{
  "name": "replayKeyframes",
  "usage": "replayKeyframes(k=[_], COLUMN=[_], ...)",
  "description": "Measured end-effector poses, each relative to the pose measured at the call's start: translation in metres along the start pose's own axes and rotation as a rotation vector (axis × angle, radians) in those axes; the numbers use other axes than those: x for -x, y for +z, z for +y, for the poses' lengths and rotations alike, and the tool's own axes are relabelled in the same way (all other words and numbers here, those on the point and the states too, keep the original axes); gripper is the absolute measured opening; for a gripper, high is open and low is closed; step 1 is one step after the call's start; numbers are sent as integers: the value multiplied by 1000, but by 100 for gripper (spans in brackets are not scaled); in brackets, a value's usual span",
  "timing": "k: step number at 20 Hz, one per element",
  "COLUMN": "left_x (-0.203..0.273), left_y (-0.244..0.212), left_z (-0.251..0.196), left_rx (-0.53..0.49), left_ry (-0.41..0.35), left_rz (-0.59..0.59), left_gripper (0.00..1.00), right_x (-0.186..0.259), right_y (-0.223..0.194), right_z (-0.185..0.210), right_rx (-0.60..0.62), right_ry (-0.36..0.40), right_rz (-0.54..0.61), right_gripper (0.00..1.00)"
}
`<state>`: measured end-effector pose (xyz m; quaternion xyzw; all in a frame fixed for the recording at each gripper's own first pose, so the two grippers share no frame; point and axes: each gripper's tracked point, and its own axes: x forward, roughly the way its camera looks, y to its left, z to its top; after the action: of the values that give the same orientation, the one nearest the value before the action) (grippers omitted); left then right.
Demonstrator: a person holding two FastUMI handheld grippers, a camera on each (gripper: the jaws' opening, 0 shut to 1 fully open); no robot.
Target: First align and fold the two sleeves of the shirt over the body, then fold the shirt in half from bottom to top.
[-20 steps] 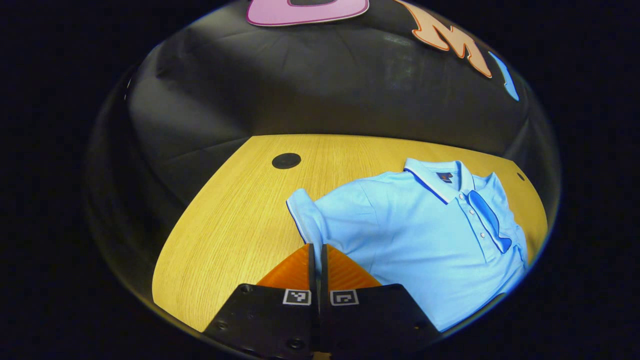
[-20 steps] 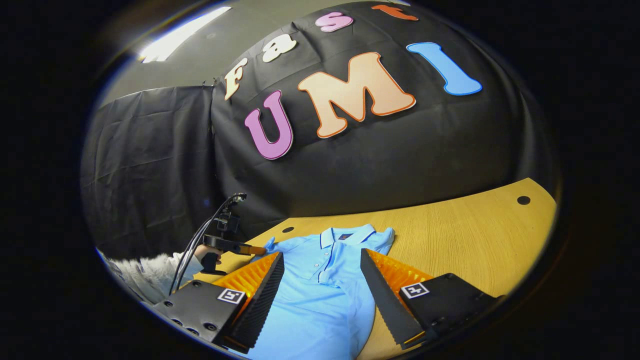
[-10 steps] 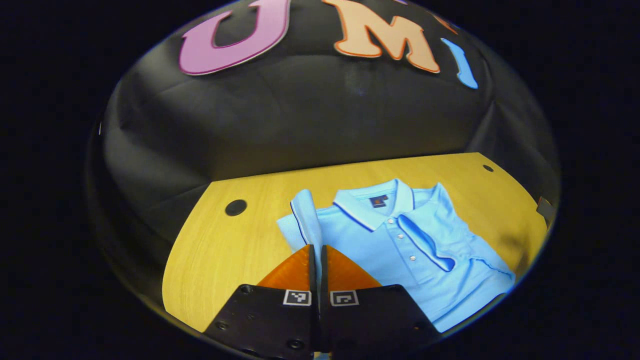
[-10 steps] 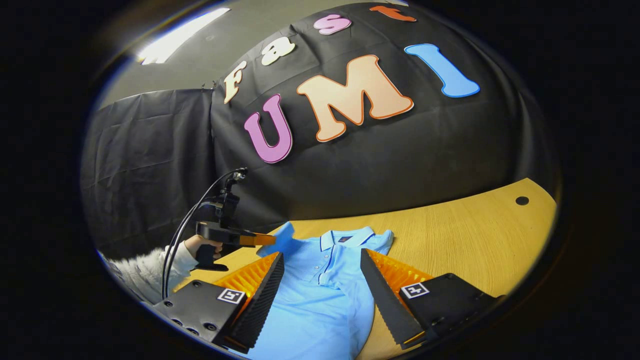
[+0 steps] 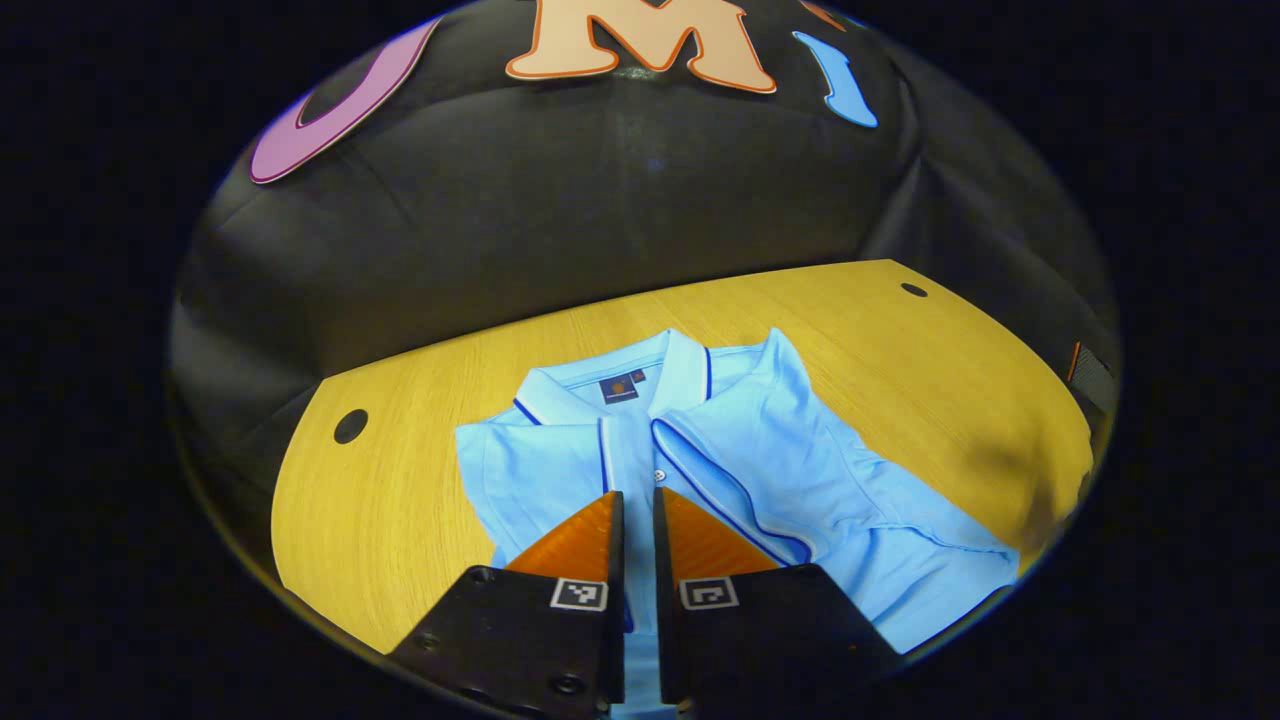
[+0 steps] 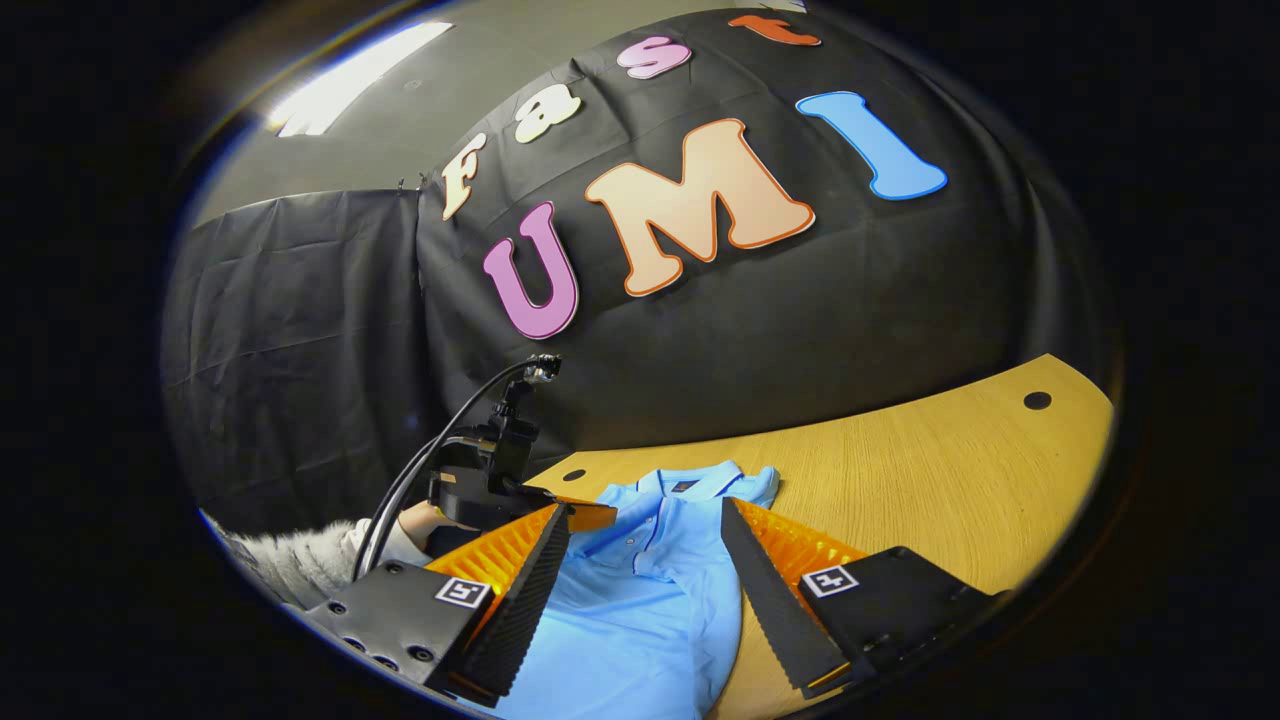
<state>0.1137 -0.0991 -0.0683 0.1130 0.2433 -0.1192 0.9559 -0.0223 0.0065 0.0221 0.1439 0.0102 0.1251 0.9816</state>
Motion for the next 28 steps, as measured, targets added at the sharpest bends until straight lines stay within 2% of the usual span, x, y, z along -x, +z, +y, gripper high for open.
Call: replayKeyframes(k=[1, 4, 5, 7, 11, 16, 17, 18, 21, 25, 28], left_x=[2, 21, 28, 50, 118, 200, 215, 227, 266, 300, 308], left_y=[1, 5, 8, 13, 0, -66, -82, -102, -150, -186, -214], left_z=[0, 0, 5, 9, 12, 34, 34, 33, 26, 9, -4], left_rx=[5, 38, 52, 76, 92, 64, 65, 64, 69, 64, 84], left_ry=[0, -6, 10, 15, -18, 66, 77, 85, 108, 110, 102], left_rz=[-4, -45, -70, -127, -194, -207, -207, -199, -184, -195, -190], left_gripper=[23, 74, 86, 99, 96, 96, 96, 96, 96, 96, 96], right_x=[0, -1, -2, -4, 1, 47, 61, 76, 119, 164, 184], right_y=[-2, -8, -10, -16, -22, -47, -55, -66, -99, -132, -150], right_z=[0, 3, 4, 8, 24, 52, 58, 59, 59, 60, 57], right_rx=[4, 15, 21, 36, 84, 96, 109, 131, 191, 215, 225], right_ry=[-2, 0, 0, 5, 46, 78, 81, 73, 11, -59, -100], right_rz=[6, 18, 23, 42, 74, 145, 161, 182, 240, 274, 287], right_gripper=[97, 97, 97, 97, 97, 97, 92, 97, 97, 97, 97])
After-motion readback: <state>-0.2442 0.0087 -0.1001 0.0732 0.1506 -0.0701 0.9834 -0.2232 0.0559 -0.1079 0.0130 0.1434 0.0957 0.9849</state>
